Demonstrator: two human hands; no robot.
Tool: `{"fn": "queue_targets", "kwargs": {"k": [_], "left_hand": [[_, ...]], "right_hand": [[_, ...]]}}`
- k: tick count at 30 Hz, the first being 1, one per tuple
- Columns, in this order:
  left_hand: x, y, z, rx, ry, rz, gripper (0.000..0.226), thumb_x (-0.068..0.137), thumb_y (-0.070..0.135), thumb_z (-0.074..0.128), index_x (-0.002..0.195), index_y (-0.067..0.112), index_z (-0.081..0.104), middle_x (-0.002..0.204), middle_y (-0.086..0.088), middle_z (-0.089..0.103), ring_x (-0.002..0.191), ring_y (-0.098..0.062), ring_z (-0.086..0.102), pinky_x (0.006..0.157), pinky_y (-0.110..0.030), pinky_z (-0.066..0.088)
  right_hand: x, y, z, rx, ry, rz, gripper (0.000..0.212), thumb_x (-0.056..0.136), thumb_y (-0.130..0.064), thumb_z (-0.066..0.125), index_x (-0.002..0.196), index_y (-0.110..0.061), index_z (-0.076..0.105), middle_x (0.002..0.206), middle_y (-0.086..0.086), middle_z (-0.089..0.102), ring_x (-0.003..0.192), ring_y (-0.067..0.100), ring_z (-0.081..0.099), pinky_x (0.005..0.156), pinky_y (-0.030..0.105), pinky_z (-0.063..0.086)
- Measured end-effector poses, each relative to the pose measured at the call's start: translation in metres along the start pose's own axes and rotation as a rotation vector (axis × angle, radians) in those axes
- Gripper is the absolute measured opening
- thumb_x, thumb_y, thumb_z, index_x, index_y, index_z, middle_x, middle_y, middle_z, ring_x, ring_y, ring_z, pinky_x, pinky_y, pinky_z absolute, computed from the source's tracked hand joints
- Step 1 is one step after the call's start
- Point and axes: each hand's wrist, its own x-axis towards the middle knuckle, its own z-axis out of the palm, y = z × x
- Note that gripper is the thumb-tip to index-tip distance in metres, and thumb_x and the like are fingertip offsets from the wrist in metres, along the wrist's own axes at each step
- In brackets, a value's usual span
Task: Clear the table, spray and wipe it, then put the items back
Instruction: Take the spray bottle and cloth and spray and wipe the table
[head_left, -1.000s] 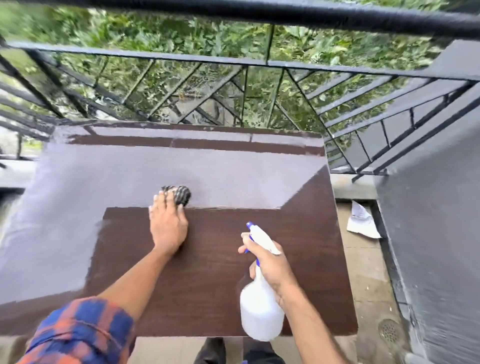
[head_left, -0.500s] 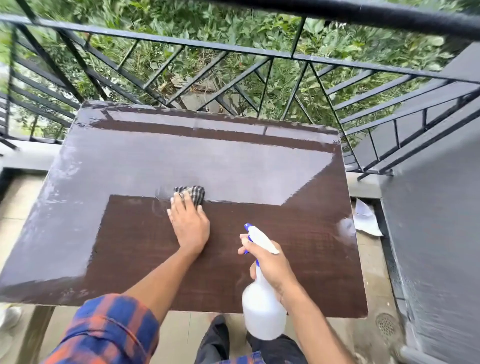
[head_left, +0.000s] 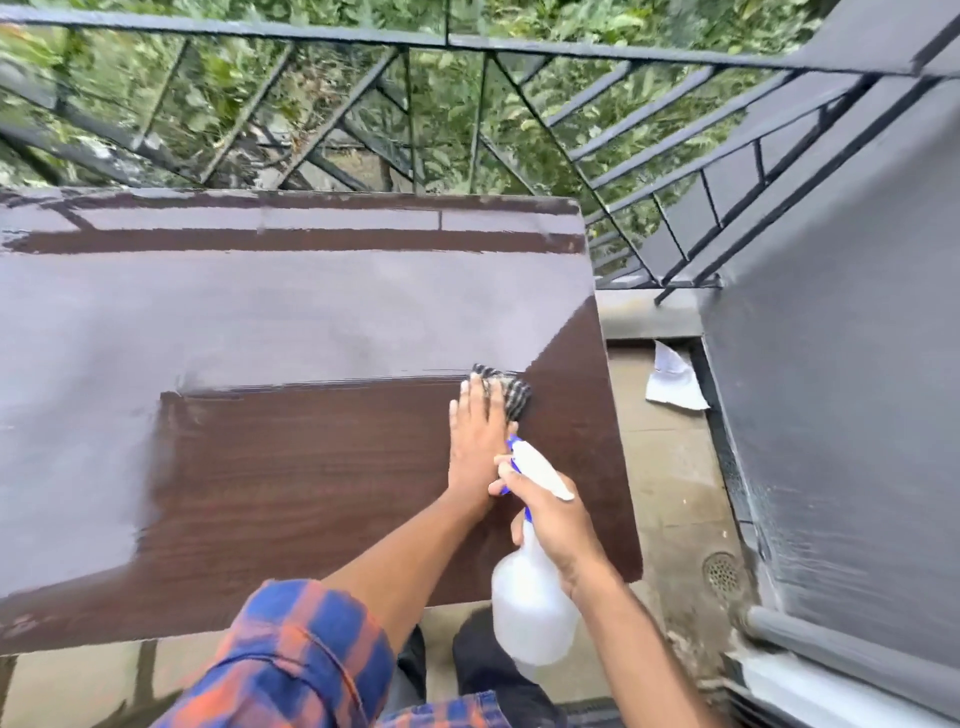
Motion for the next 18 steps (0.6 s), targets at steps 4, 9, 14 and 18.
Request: {"fn": "queue_targets", "kwargs": {"k": [4,9,14,18], "left_hand": [[0.01,0.049,0.031,0.037,-0.099,0.094,0.067,0.097,0.022,0.057,0.154,0.005,0.028,0.162,-0.025,0.019,0.15,-0.042,0.017,0.119,-0.058,0.02],[0.006,0.095,0.053,0.075,-0.213,0.203,0.069,0.101,0.024,0.045,0.159,0.008,0.011,0.165,-0.02,0.001,0.153,-0.037,-0.003,0.123,-0.053,0.004],[-0.014,0.119,0.062,0.167,-0.334,0.322,0.069,0.103,0.032,0.039,0.159,0.01,0.005,0.166,-0.016,-0.008,0.153,-0.034,-0.009,0.121,-0.048,-0.006],[-0.035,0.112,0.053,0.191,-0.367,0.398,0.069,0.102,0.031,0.04,0.16,0.012,0.006,0.167,-0.014,-0.006,0.153,-0.032,-0.009,0.122,-0.044,-0.004]], "right_hand": [[0.007,0.008,-0.051,0.021,0.082,-0.004,0.013,0.096,-0.03,0.069,0.102,-0.021,0.077,0.09,0.004,0.076,0.041,0.021,0.043,0.053,0.029,0.038],[0.001,0.018,-0.102,0.083,0.152,0.002,0.013,0.096,-0.026,0.068,0.105,-0.022,0.077,0.087,0.003,0.074,0.042,0.022,0.041,0.052,0.03,0.038],[-0.01,0.032,-0.125,0.082,0.155,0.005,0.014,0.098,-0.025,0.066,0.102,-0.016,0.077,0.092,0.01,0.075,0.041,0.019,0.041,0.054,0.031,0.039],[-0.02,0.044,-0.126,0.136,0.111,0.035,0.015,0.098,-0.023,0.066,0.103,-0.018,0.078,0.092,0.011,0.076,0.042,0.018,0.041,0.048,0.028,0.037]]}}
